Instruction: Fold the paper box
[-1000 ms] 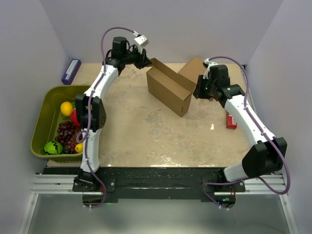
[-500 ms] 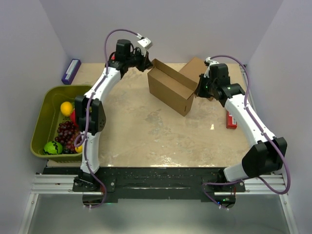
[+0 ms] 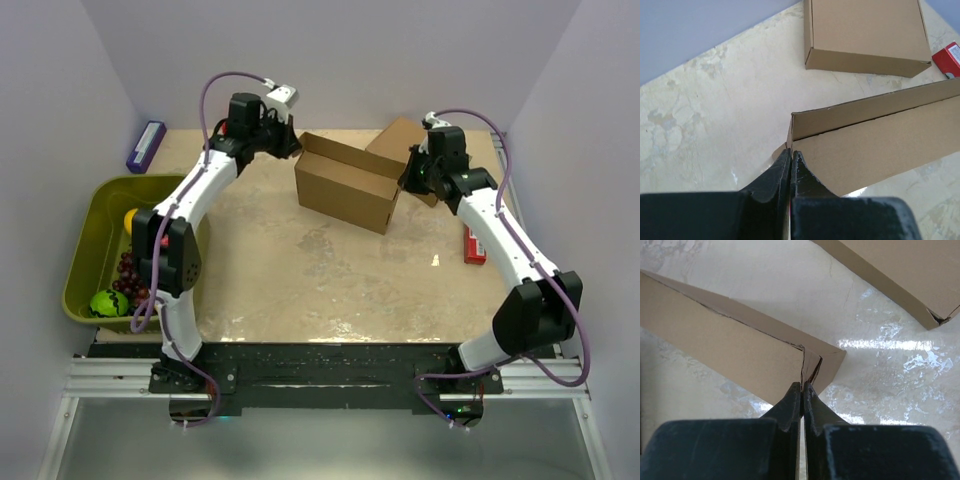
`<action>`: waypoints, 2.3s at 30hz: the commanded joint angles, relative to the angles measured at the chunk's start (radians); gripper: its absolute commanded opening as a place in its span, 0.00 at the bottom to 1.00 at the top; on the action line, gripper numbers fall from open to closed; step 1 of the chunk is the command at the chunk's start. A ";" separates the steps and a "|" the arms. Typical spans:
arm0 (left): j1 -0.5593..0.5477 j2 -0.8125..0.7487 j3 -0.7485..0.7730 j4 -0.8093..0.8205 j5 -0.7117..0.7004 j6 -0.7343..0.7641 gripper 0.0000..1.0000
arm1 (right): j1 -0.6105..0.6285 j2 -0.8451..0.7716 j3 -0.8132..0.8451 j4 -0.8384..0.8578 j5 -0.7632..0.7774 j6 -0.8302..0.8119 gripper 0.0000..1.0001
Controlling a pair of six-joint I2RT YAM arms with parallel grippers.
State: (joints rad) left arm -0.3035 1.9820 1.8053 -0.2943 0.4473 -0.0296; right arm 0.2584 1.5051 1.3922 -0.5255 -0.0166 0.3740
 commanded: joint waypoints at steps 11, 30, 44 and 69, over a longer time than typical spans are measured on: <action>-0.032 -0.180 -0.213 0.086 0.028 -0.139 0.00 | 0.021 0.020 -0.035 0.098 0.013 -0.014 0.00; -0.048 -0.186 -0.241 0.070 -0.041 -0.082 0.00 | 0.033 0.029 -0.102 0.117 0.058 -0.113 0.00; -0.048 -0.189 -0.231 0.057 -0.062 -0.066 0.00 | 0.044 0.020 -0.113 0.101 0.109 -0.176 0.00; -0.048 -0.195 -0.230 0.053 -0.062 -0.062 0.00 | 0.044 0.012 -0.099 0.076 0.181 -0.213 0.00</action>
State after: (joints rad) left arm -0.3237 1.8278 1.5837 -0.2062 0.3511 -0.1085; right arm 0.2958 1.5158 1.3060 -0.3332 0.1413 0.1871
